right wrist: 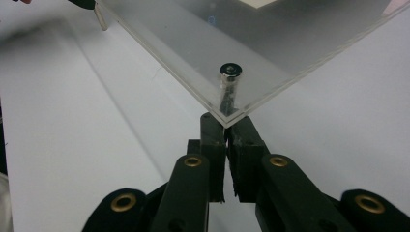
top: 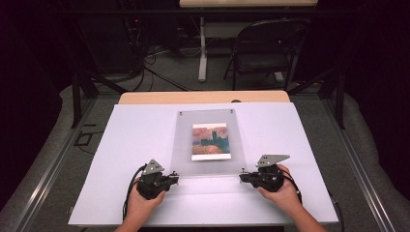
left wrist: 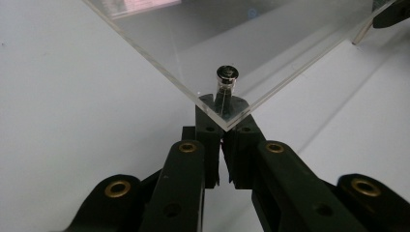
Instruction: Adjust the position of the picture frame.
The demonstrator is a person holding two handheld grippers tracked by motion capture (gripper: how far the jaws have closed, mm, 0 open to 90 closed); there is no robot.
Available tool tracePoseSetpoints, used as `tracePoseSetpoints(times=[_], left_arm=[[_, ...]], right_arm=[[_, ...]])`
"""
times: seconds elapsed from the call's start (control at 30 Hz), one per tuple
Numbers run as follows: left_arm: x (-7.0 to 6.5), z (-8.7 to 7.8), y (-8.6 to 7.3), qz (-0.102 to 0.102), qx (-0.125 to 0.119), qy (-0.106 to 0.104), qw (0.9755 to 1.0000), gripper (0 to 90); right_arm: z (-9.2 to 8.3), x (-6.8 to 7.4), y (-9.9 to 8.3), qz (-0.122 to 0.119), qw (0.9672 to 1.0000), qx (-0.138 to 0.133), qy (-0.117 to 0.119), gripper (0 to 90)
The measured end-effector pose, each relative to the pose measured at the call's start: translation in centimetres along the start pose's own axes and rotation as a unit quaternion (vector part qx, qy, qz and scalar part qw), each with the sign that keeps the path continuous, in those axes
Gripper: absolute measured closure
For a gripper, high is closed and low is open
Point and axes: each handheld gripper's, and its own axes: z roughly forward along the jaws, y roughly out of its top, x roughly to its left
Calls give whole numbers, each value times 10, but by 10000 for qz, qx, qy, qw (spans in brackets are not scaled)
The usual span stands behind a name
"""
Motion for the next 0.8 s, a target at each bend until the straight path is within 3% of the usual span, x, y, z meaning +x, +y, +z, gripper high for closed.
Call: tracePoseSetpoints(times=[0.8], left_arm=[[1, 6, 2, -157, -117, 0, 9998, 846]], right_arm=[[-1, -3, -2, 27, 9999, -37, -101, 856]])
